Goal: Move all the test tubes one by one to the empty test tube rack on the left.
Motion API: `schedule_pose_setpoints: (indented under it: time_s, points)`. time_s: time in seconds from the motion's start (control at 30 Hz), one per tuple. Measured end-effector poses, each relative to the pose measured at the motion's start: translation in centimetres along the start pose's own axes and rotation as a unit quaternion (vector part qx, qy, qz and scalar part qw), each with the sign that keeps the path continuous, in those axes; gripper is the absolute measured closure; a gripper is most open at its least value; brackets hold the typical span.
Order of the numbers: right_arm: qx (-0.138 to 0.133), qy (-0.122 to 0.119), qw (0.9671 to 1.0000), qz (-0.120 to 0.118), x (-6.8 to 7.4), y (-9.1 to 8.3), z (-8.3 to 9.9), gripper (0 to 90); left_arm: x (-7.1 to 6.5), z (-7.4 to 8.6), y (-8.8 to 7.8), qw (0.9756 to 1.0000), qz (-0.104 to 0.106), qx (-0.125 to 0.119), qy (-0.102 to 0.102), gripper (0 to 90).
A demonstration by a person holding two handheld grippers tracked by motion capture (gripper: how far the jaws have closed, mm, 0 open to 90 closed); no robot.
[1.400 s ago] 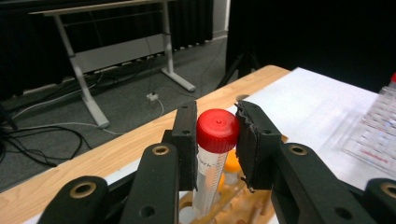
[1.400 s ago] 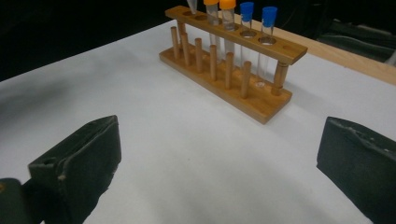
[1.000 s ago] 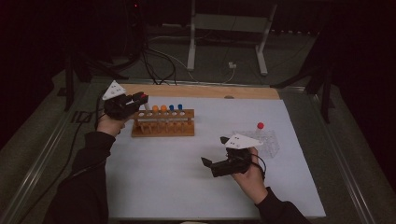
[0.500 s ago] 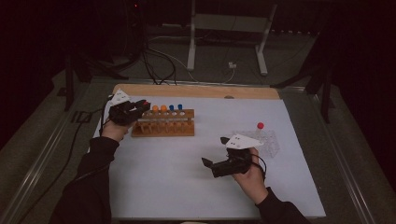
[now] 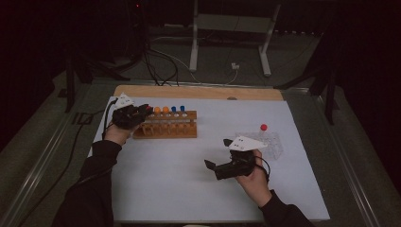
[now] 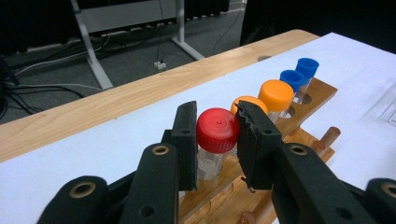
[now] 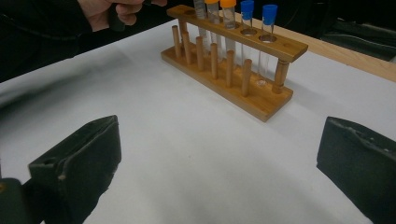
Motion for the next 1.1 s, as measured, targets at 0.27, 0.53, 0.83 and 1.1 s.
schedule_pose_setpoints:
  time_s: [0.27, 0.53, 0.83, 1.1]
  points:
    - [-0.003, 0.001, 1.0000, 0.001, -0.1, -0.2, -0.1, 0.0, -0.3, -0.3, -1.0, 0.9998, 0.018, -0.008, -0.009, 54.9]
    - [-0.011, 0.006, 0.9999, 0.007, -0.6, -0.7, -0.4, 0.0, -1.2, -0.6, -2.9, 0.9996, 0.023, -0.013, -0.005, 36.1]
    - [-0.021, 0.014, 0.9994, 0.024, -2.3, -2.1, -1.0, 0.0, -4.3, 0.0, -4.9, 0.9985, 0.051, -0.018, 0.001, 17.6]
    - [-0.017, 0.005, 0.9979, 0.062, -4.3, -3.1, -0.9, 0.0, -7.6, 1.2, -5.4, 0.9934, 0.114, -0.005, 0.013, 5.3]
Point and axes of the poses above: each handheld gripper's, and its own axes: y roughly forward along the jaws, z roughly out of its underside, x roughly to its left, the point moved 5 cm from there along y, roughly forward along the jaws, and after that the axes turned 1 degree about x, right-handed, at the moved point
